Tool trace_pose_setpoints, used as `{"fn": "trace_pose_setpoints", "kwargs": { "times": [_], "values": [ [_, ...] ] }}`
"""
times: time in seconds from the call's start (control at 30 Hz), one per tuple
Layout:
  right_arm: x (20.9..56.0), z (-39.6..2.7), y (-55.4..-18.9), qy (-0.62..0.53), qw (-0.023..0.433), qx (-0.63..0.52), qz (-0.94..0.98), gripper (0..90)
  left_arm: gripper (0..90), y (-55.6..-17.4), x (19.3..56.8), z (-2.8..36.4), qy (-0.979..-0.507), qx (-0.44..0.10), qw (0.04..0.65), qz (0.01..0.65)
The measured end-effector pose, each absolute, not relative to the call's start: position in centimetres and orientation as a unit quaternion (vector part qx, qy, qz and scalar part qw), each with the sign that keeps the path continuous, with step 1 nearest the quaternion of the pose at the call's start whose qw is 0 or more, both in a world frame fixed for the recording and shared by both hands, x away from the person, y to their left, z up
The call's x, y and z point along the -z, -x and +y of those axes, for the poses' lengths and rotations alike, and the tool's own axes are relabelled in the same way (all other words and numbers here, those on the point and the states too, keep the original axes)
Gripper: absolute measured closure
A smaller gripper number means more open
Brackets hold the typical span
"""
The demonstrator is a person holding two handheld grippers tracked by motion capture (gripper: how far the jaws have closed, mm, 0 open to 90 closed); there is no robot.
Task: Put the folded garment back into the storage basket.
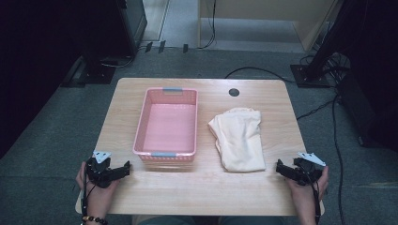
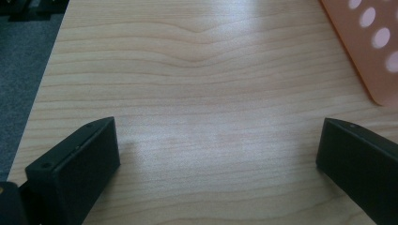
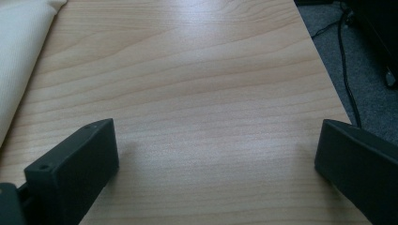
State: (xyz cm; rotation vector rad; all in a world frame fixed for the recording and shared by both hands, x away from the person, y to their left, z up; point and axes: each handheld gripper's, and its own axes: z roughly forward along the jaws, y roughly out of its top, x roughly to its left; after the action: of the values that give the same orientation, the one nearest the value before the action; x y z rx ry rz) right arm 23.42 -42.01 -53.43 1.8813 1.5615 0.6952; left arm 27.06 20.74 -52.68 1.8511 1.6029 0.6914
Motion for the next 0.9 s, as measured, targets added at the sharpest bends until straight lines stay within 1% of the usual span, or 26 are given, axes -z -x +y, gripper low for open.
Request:
{"fn": "trace_pose_setpoints", "kwargs": {
  "times": [0.43, 0.57, 0.67, 0.9],
  "values": [
    [53.4, -42.0, -23.5, -0.712, 0.299, -0.259, 0.58, 0.0, 0.0, -27.1, 52.7, 20.7, -0.695, -0.26, 0.294, 0.602],
    [53.2, -42.0, -23.5, -0.713, 0.302, -0.257, 0.578, 3.5, 0.0, -27.1, 52.7, 20.7, -0.695, -0.26, 0.294, 0.602],
    [52.6, -41.8, -23.4, -0.712, 0.291, -0.275, 0.576, 2.9, 0.0, -27.1, 52.7, 20.7, -0.695, -0.26, 0.294, 0.602],
    [50.1, -40.0, -23.3, -0.686, 0.306, -0.296, 0.59, 1.9, 0.0, -27.1, 52.7, 20.7, -0.695, -0.26, 0.294, 0.602]
  ]
}}
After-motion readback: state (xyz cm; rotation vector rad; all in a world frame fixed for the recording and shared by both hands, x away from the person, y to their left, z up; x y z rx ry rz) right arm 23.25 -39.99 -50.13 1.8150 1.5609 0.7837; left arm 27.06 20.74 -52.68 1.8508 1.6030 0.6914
